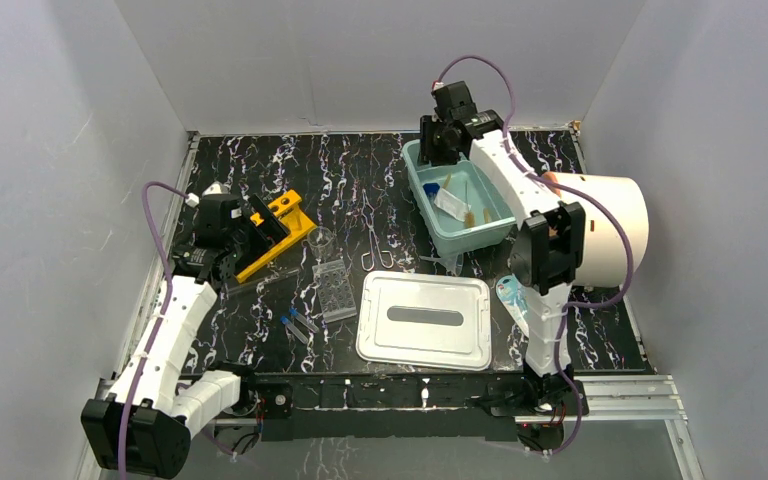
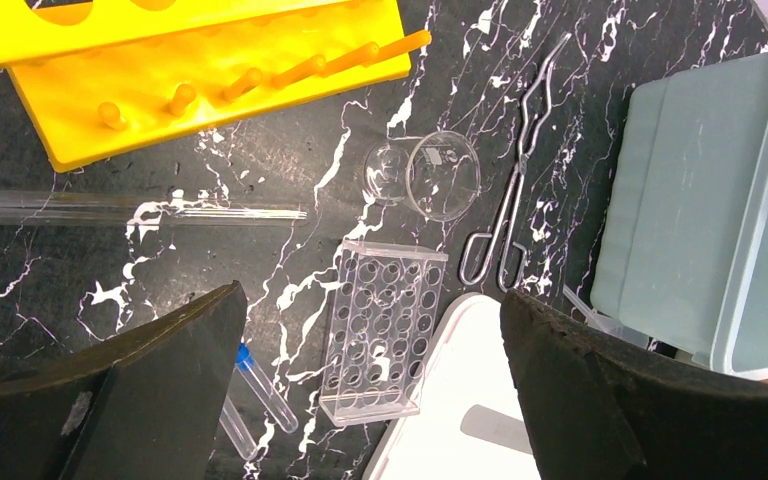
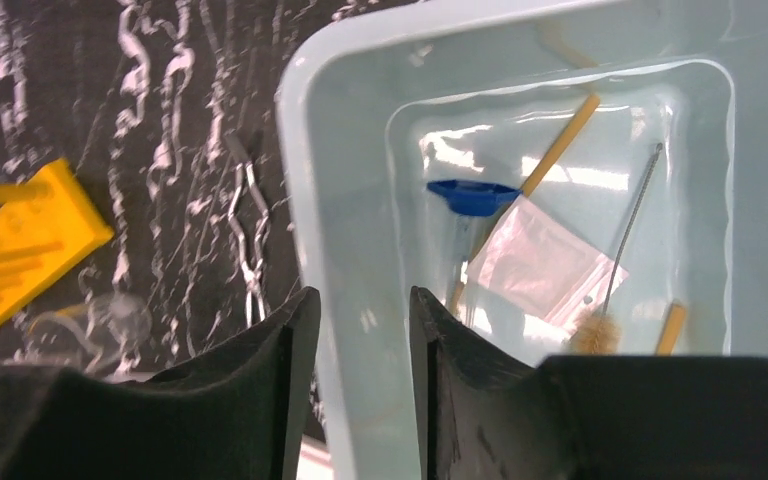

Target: Organize the chemistry lab equipment

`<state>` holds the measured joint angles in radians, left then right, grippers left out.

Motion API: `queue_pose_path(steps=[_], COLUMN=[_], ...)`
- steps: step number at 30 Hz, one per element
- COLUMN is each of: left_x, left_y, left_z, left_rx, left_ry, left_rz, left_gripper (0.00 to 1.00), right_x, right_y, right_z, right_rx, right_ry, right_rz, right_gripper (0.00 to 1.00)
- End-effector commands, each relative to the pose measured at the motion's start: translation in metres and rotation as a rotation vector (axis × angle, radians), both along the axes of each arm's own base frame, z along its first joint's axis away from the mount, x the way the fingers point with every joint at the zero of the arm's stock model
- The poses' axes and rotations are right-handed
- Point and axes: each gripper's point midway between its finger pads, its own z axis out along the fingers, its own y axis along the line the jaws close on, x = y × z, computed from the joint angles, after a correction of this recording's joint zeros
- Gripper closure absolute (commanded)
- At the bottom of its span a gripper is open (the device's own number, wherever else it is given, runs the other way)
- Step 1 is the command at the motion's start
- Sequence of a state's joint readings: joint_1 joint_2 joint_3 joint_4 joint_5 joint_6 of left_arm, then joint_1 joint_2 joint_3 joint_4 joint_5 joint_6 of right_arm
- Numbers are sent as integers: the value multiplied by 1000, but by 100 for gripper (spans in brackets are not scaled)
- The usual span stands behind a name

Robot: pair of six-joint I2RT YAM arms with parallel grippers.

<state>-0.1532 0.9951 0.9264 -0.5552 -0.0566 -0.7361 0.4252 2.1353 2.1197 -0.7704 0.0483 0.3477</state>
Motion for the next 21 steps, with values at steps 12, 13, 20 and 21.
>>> queue_pose_path(steps=[12, 13, 20, 21], left_x=[-5, -6, -17, -18], left_y=[-2, -2, -5, -6], left_z=[31, 30, 22, 21], left_rx=[2, -2, -47, -54], left_ry=[-95, -95, -82, -80], left_rz=[-35, -35, -25, -25], left_gripper=[2, 2, 2, 2], right_x=[-117, -123, -100, -92], right_y=[89, 98, 131, 132], right_z=[77, 72, 23, 13], right_rx=[56, 48, -21, -48], right_ry=[-234, -226, -191, -196], right_rz=[414, 430, 341, 321], right_gripper=[34, 34, 34, 35])
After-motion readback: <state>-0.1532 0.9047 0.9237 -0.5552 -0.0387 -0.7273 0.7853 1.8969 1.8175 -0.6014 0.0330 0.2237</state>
